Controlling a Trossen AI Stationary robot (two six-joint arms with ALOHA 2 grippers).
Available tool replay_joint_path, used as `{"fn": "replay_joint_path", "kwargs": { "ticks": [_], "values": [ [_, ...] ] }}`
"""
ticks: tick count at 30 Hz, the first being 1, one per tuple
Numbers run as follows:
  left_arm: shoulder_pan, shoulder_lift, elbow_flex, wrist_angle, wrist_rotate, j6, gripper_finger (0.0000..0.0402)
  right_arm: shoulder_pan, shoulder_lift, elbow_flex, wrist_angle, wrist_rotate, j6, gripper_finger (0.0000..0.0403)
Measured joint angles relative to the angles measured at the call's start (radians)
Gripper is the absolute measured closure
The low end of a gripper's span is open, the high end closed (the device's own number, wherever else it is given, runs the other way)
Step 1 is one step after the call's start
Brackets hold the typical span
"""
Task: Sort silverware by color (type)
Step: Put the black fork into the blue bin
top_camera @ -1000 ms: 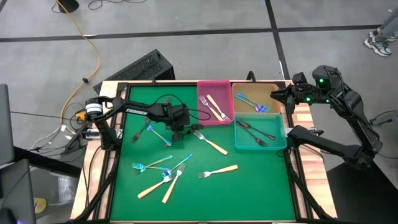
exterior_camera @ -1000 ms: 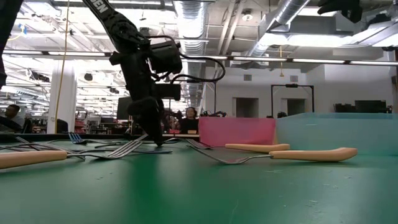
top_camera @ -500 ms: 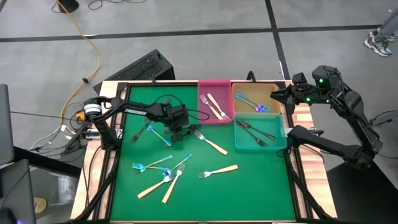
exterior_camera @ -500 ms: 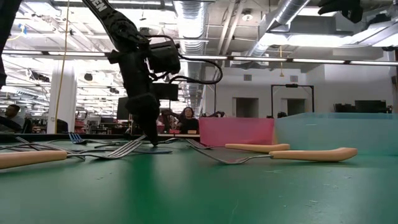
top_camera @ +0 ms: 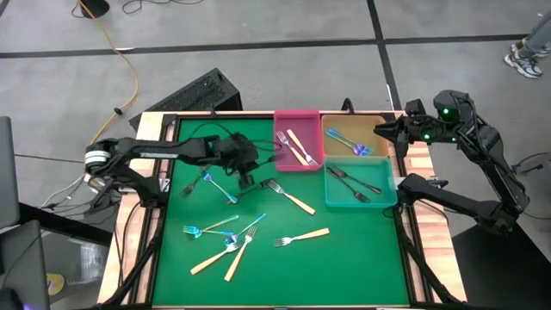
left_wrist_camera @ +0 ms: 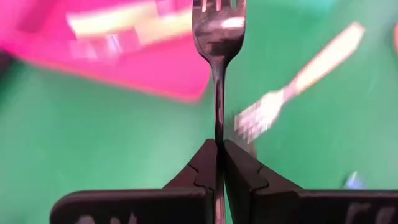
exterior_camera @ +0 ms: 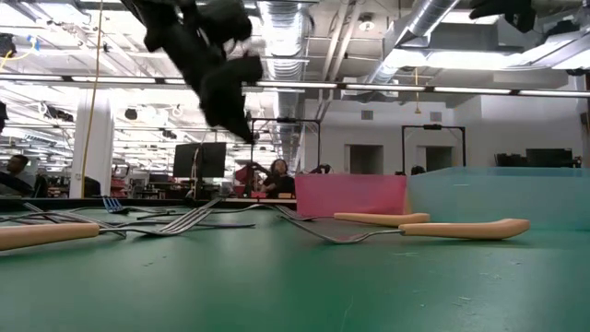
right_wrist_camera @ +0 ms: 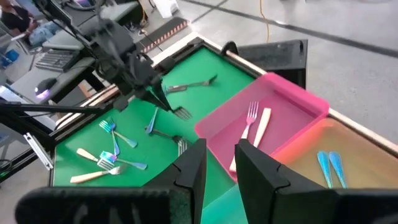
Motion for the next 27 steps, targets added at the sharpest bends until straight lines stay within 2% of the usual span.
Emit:
{"fn": "replay_joint_path", "kwargs": {
  "ticks": [6, 12, 20, 23, 27],
  "values": [
    [0.015, -0.129, 0.001, 0.288, -0.001, -0.059, 0.0401, 0.003, -0.004, -0.074, 0.172, -0.003, 0.04, 0.0294],
    [0.032, -0.166, 0.003, 0.596, 0.028, -0.099, 0.0401, 0.063, 0.001, -0.165, 0.431, -0.002, 0.084, 0.0294],
    [0.032, -0.163, 0.003, 0.661, 0.027, -0.103, 0.0401, 0.218, 0.136, -0.199, 0.748, 0.096, 0.1, 0.0279],
    [0.032, -0.163, 0.003, 0.671, 0.027, -0.104, 0.0401, 0.29, 0.227, -0.199, 0.852, 0.13, 0.083, 0.025],
    [0.032, -0.163, 0.003, 0.697, 0.027, -0.104, 0.0401, 0.373, 0.347, -0.199, 0.968, 0.192, 0.038, 0.0187]
  ]
}}
